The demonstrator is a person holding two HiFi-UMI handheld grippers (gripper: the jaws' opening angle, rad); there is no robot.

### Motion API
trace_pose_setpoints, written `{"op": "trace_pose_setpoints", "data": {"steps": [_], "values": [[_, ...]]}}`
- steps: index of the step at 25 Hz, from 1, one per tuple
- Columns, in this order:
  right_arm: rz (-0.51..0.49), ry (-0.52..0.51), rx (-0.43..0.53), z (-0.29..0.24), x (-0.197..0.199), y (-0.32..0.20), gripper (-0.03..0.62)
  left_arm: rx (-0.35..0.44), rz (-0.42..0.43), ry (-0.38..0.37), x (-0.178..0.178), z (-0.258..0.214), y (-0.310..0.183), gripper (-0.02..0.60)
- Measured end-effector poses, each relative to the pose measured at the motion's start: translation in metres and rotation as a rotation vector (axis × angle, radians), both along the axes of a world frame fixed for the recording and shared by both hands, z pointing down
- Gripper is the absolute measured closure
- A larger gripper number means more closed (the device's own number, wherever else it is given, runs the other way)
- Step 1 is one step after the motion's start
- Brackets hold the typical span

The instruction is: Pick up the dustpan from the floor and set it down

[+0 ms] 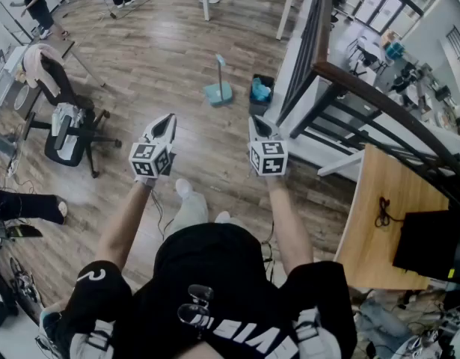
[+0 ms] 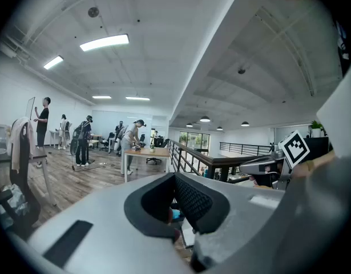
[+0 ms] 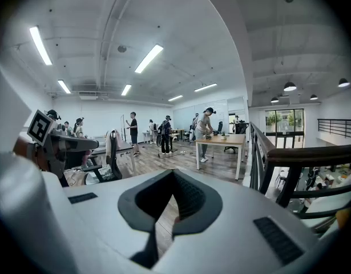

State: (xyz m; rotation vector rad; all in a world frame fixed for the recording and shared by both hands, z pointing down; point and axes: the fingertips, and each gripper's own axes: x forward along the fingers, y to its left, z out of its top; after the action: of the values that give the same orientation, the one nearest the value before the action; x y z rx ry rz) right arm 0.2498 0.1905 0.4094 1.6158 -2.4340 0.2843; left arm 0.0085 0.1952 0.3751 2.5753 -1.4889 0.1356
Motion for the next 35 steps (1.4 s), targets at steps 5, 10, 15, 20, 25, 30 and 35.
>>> {"op": "trace_pose_setpoints", "data": {"steps": [5, 10, 15, 20, 25, 30, 35], "values": [[-0.008, 0.007, -0.005, 0.003, -0.007, -0.018, 0.6, 0.005, -0.001, 0.0, -0.002, 0.004, -0.019, 0.586], [-0.019, 0.021, -0.021, 0.014, -0.012, -0.045, 0.6, -0.014, -0.003, 0.009, -0.005, 0.017, -0.046, 0.586], [-0.009, 0.036, -0.035, 0.026, -0.014, -0.094, 0.6, -0.036, -0.003, 0.007, -0.009, 0.033, -0.094, 0.586], [-0.005, 0.049, -0.055, 0.035, -0.028, -0.16, 0.599, -0.054, 0.003, 0.012, -0.021, 0.046, -0.163, 0.586], [0.009, 0.062, -0.082, 0.046, -0.046, -0.231, 0.599, -0.083, 0.018, 0.022, -0.036, 0.062, -0.236, 0.586], [0.013, 0.07, -0.099, 0.054, -0.071, -0.303, 0.599, -0.104, 0.036, 0.033, -0.055, 0.073, -0.306, 0.586], [0.033, 0.05, -0.123, 0.066, -0.086, -0.357, 0.599, -0.127, 0.06, 0.048, -0.063, 0.082, -0.357, 0.586]]}}
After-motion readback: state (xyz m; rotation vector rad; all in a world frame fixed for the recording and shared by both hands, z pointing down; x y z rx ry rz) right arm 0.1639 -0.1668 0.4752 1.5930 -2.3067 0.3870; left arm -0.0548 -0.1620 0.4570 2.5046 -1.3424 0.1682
